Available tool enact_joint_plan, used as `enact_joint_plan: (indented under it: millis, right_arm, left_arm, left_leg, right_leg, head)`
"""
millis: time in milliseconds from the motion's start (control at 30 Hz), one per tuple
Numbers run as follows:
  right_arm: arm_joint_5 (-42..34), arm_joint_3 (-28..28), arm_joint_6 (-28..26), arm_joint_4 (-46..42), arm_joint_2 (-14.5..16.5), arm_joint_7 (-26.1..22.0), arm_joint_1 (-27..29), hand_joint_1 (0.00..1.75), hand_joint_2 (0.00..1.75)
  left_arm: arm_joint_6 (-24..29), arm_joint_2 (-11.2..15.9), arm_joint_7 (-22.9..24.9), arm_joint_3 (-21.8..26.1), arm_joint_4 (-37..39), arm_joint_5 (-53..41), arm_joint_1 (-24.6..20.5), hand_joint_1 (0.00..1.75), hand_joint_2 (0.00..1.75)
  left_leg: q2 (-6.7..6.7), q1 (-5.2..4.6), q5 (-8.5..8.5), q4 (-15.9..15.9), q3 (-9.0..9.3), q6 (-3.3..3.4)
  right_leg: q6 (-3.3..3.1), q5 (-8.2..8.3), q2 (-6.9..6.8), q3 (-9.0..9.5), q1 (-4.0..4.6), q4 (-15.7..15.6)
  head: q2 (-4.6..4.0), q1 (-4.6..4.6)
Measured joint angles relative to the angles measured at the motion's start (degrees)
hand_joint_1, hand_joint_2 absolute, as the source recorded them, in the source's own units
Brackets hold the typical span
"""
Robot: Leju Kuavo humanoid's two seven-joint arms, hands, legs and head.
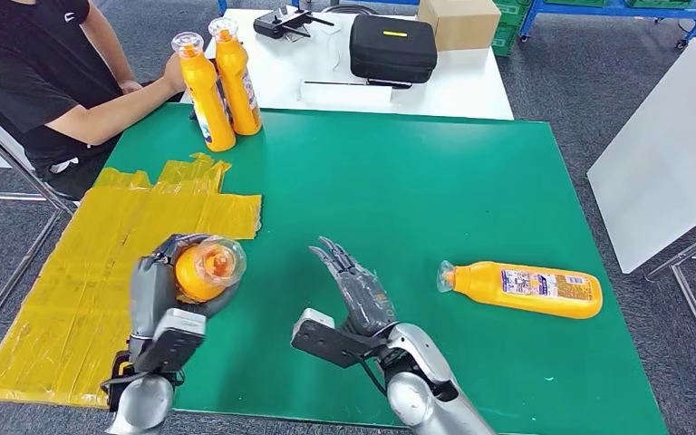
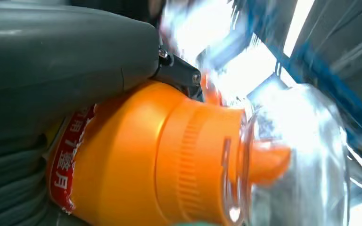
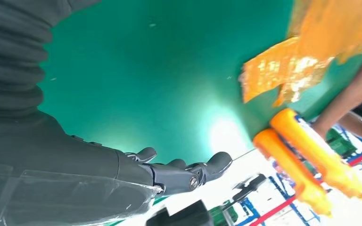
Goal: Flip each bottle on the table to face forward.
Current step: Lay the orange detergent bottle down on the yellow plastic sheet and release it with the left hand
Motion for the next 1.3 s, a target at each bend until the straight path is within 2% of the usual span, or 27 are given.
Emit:
enact_joint_plan:
  millis: [100, 200, 400, 567, 700, 733, 767, 867, 900, 1100, 1200, 1300]
  right_arm:
    - [1.64, -2.14, 0.07, -2.10, -2.04, -0.13, 2.35, 0.00, 0.00]
    - [2.46, -4.26, 0.04, -5.13, -4.75, -0.45, 5.24, 0.00, 0.00]
    - [3.15, -6.82, 0.43, -10.21, -9.57, -0.51, 10.29, 0.00, 0.00]
    - [3.17, -7.42, 0.45, -11.96, -11.27, -0.51, 11.58, 0.00, 0.00]
    - [3.43, -7.43, 1.34, -12.26, -12.26, -0.12, 11.70, 0.00, 1.75]
    - [3.46, -7.41, 1.62, -12.25, -12.65, 0.05, 11.69, 0.00, 1.75]
    - [3.34, -7.41, 1.84, -12.23, -13.05, 0.15, 11.68, 0.00, 1.75]
    - [2.11, -7.73, 2.79, -12.04, -14.48, -0.02, 11.68, 0.00, 1.75]
    - [1.62, -8.00, 3.08, -11.95, -15.02, -0.14, 11.67, 0.00, 1.75]
    - [0.69, -9.57, 3.45, -11.86, -17.02, -0.20, 11.60, 0.00, 1.75]
    - [1.45, -9.98, 3.34, -11.82, -17.47, 0.49, 11.58, 0.00, 1.75]
    - [2.87, -10.87, 3.13, -11.29, -17.65, 1.61, 11.30, 0.00, 1.75]
  left_arm:
    - [9.21, 1.54, 4.03, 0.58, 1.17, -12.05, 0.07, 1.75, 1.75]
    - [14.27, 3.33, 7.11, 1.32, 3.83, -20.42, 0.43, 1.75, 1.75]
    - [15.76, 5.46, 9.05, 2.26, 9.95, -28.04, 1.87, 1.75, 1.75]
    - [15.84, 6.06, 9.16, 2.37, 12.32, -28.51, 2.19, 1.75, 1.75]
    - [15.99, 6.54, 11.16, 2.32, 15.51, -32.61, 1.48, 1.75, 1.75]
    - [16.00, 6.74, 11.76, 2.20, 17.45, -33.72, 1.00, 1.75, 1.75]
    - [16.00, 6.99, 12.07, 2.01, 19.63, -34.36, 0.55, 1.52, 1.75]
    - [16.16, 7.93, 12.00, 0.81, 26.51, -33.28, -1.00, 0.21, 0.44]
    - [16.31, 8.28, 11.45, 0.20, 28.74, -31.68, -1.81, 0.00, 0.00]
    - [16.49, 9.16, 7.96, -1.08, 37.29, -24.29, -5.93, 0.00, 0.00]
    - [15.29, 9.26, 6.62, -1.22, 38.56, -21.28, -6.49, 0.00, 0.00]
    - [11.91, 9.50, 4.87, -1.24, 37.95, -17.26, -6.14, 0.00, 0.00]
  left_leg:
    - [-0.03, 0.00, -0.01, 0.00, -0.01, 0.00]
    - [-0.03, -0.01, -0.02, 0.00, -0.03, 0.00]
    - [-0.02, -0.02, -0.04, 0.00, -0.06, 0.00]
    - [-0.01, -0.02, -0.04, 0.00, -0.06, 0.00]
    - [-0.02, -0.02, -0.04, 0.00, -0.05, 0.00]
    - [-0.02, -0.02, -0.04, 0.00, -0.05, 0.00]
    - [-0.02, -0.02, -0.04, 0.00, -0.05, 0.00]
    - [-0.03, -0.04, -0.04, 0.00, -0.05, 0.00]
    - [-0.08, -0.07, -0.03, 0.00, -0.03, 0.00]
    - [-0.32, -0.14, -0.06, -0.03, 0.25, 0.01]
    - [-0.31, -0.13, -0.05, -0.04, 0.34, 0.01]
    - [-0.32, -0.14, -0.03, -0.04, 0.35, 0.03]
  right_leg:
    - [0.00, -0.01, -0.04, -0.01, -0.02, -0.01]
    - [0.00, -0.02, -0.04, -0.01, -0.02, -0.01]
    - [0.00, -0.02, -0.03, -0.06, -0.03, -0.02]
    - [0.00, -0.02, -0.03, -0.26, -0.03, -0.02]
    - [0.00, -0.02, -0.04, -0.39, -0.03, -0.02]
    - [0.00, -0.02, -0.04, -0.44, -0.03, -0.02]
    - [0.00, -0.02, -0.04, -0.49, -0.03, -0.02]
    - [0.00, -0.02, -0.04, -0.41, -0.06, -0.02]
    - [0.00, -0.03, -0.10, -0.37, -0.08, -0.02]
    - [-0.03, -0.11, -0.31, -0.13, -0.11, -0.03]
    - [-0.03, -0.10, -0.30, -0.03, -0.10, -0.02]
    - [-0.03, -0.10, -0.31, -0.02, -0.11, -0.02]
  head:
    - [0.00, -0.01]
    - [0.00, 0.00]
    - [0.00, 0.00]
    - [0.00, 0.00]
    - [0.00, -0.01]
    - [0.00, -0.01]
    - [0.00, -0.01]
    - [0.00, -0.03]
    - [0.00, -0.03]
    - [0.00, -0.05]
    - [0.00, -0.03]
    - [0.00, -0.02]
